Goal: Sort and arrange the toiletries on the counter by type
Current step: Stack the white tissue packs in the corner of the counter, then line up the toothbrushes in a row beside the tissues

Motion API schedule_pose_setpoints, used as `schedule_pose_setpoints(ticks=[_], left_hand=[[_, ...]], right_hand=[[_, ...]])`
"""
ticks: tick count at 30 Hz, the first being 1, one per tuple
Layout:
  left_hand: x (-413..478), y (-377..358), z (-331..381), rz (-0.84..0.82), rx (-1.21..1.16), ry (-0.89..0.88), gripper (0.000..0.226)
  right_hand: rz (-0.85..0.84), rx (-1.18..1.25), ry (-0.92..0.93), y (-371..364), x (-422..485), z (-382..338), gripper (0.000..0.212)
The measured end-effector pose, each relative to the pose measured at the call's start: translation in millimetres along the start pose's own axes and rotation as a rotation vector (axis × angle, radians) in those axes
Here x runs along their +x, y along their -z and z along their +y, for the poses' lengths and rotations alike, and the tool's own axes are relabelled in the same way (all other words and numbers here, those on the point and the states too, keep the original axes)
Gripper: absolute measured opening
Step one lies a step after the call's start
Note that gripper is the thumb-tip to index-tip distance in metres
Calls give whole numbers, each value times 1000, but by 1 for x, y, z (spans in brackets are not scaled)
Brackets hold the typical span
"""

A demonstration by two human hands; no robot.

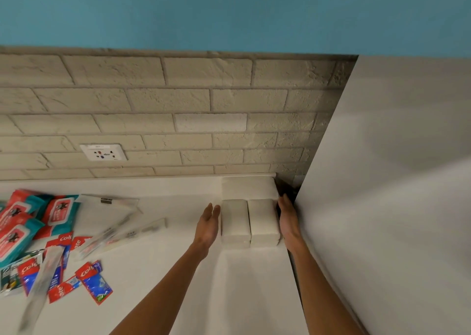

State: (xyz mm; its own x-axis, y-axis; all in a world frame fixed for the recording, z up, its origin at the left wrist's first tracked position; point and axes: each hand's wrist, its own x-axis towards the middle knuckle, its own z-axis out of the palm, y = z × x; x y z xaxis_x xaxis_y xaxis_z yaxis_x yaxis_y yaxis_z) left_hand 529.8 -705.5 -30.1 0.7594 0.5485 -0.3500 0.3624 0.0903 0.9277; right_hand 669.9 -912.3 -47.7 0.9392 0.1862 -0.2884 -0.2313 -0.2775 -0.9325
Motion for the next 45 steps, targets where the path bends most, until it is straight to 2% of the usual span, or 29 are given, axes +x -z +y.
schedule_pose_setpoints(ticks=[3,9,15,19,22,26,28,33,37,45], left_hand=[[-8,26,-6,62,97,-63,56],[-20,85,-21,108,282,-204,34],[-28,159,-46,103,525,-328,24],[-27,216,-65,88,639,-348,23],[-18,258,-77,95,690,-324,25],[-11,297,-80,76,805,-386,28],[-7,311,-81,68,854,-416,25],[12,342,-92,-54,1044,-444,23],[22,351,-98,-155,1167,-474,31],[21,345,-94,-233,1335,-487,56]], right_hand=[[132,-175,153,-1,-25,-24,58],[273,-231,388,-33,-88,-46,40],[264,-340,633,-108,-155,-25,35],[169,-410,608,-164,-187,5,34],[95,-488,535,-200,-202,37,35],[69,-576,421,-236,-218,79,38],[73,-650,386,-251,-228,98,41],[195,-921,473,-277,-255,130,53],[235,-990,457,-286,-272,132,54],[225,-1032,390,-287,-282,131,56]])
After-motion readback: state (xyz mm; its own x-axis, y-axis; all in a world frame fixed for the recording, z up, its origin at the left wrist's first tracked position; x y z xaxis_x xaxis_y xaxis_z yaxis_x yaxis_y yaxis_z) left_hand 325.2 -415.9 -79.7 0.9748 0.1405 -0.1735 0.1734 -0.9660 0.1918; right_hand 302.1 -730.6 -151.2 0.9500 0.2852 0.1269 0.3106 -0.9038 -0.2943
